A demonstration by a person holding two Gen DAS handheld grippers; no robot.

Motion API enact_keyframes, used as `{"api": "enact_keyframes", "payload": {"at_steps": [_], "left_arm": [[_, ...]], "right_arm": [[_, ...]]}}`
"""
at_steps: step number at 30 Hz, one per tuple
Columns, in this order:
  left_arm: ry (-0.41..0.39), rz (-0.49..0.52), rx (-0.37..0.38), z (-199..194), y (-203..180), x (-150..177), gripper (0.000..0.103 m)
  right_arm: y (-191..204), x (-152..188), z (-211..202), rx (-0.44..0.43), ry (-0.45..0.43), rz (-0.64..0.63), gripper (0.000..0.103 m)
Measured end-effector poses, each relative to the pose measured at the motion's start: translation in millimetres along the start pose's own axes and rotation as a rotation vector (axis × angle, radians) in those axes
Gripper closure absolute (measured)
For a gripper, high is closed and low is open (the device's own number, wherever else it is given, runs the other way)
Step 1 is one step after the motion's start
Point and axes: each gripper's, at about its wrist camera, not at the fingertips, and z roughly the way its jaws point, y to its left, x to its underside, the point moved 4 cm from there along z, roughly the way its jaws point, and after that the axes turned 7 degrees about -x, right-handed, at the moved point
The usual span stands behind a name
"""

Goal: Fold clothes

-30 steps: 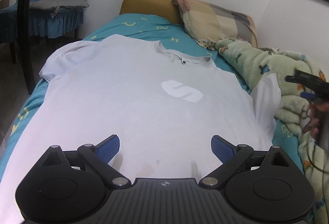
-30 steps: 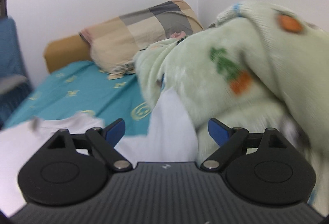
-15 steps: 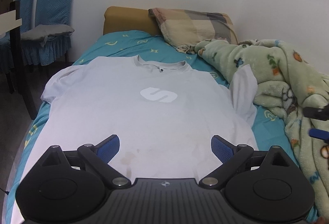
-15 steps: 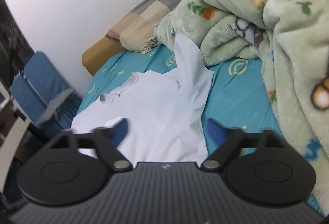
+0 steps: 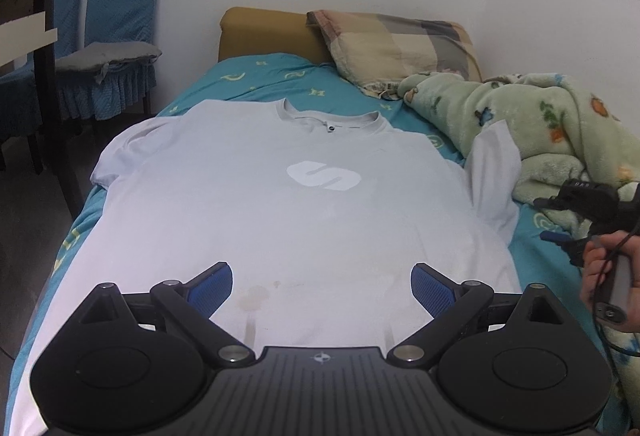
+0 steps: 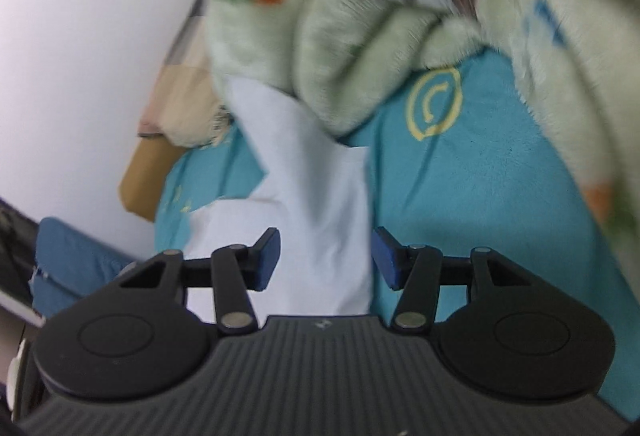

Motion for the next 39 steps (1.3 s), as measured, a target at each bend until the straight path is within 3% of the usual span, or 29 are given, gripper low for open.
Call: {"api": "enact_keyframes", "payload": {"at_steps": [2, 4, 8, 10, 12, 15, 20, 26, 27, 28, 30, 34, 35, 37, 39], "left_arm": [[0.012, -0.014, -0.012, 10.4, 4.5, -1.0, 0.006], [0.032, -0.04, -0.011, 21.4, 9.2, -3.2, 0.006], [0.023, -0.007, -0.051, 37.5, 10.5, -9.7, 0.005], [0.026, 0.006, -0.059, 44.6, 12.2, -11.1, 0.005], [0.056, -0.017, -0.055, 50.3, 16.7, -8.7, 0.005], [0.104, -0.063, -0.047, 56.9, 24.6, -4.6, 0.005], [0.118, -0.123, -0.031, 51.3, 33.3, -5.9, 0.005], [0.115, -0.129, -0.029, 45.2, 30.6, -5.1, 0.005], [0.114, -0.128, -0.028, 44.9, 29.6, -5.1, 0.005], [0.114, -0.128, -0.026, 44.7, 28.7, -5.2, 0.005], [0.111, -0.124, -0.025, 44.9, 26.3, -5.3, 0.005], [0.119, -0.12, -0.027, 49.1, 23.6, -3.9, 0.005], [0.123, -0.121, -0.026, 50.7, 23.2, -3.3, 0.005], [0.13, -0.123, -0.025, 53.5, 23.0, -2.0, 0.005], [0.145, -0.129, -0.024, 57.4, 22.4, -0.5, 0.005]], "right_arm": [[-14.7, 1.4, 23.6, 0.008, 0.019, 0.024, 0.049], [-21.1, 3.4, 40.3, -0.01, 0.022, 0.023, 0.058], [-10.7, 7.8, 60.6, -0.027, 0.025, -0.029, 0.063], [-8.3, 11.1, 63.5, -0.006, 0.017, -0.05, 0.088], [-6.4, 9.8, 52.0, -0.018, -0.03, -0.038, 0.096], [-3.8, 7.8, 34.6, -0.037, -0.099, -0.021, 0.097], [0.4, 4.8, 6.1, -0.064, -0.207, 0.008, 0.097], [-12.0, 16.6, 7.8, -0.021, -0.107, 0.086, 0.093], [-15.4, 19.5, 10.2, -0.022, -0.085, 0.104, 0.087], [-18.4, 22.2, 13.0, -0.024, -0.061, 0.116, 0.068], [-20.0, 26.9, 20.0, -0.035, -0.024, 0.107, 0.045], [-18.9, 30.9, 29.8, -0.057, -0.033, 0.093, 0.05], [-17.1, 31.5, 32.9, -0.066, -0.031, 0.074, 0.054], [-13.4, 33.0, 37.6, -0.061, -0.024, 0.029, 0.091], [-8.0, 34.8, 33.6, -0.038, -0.051, -0.022, 0.097]]}}
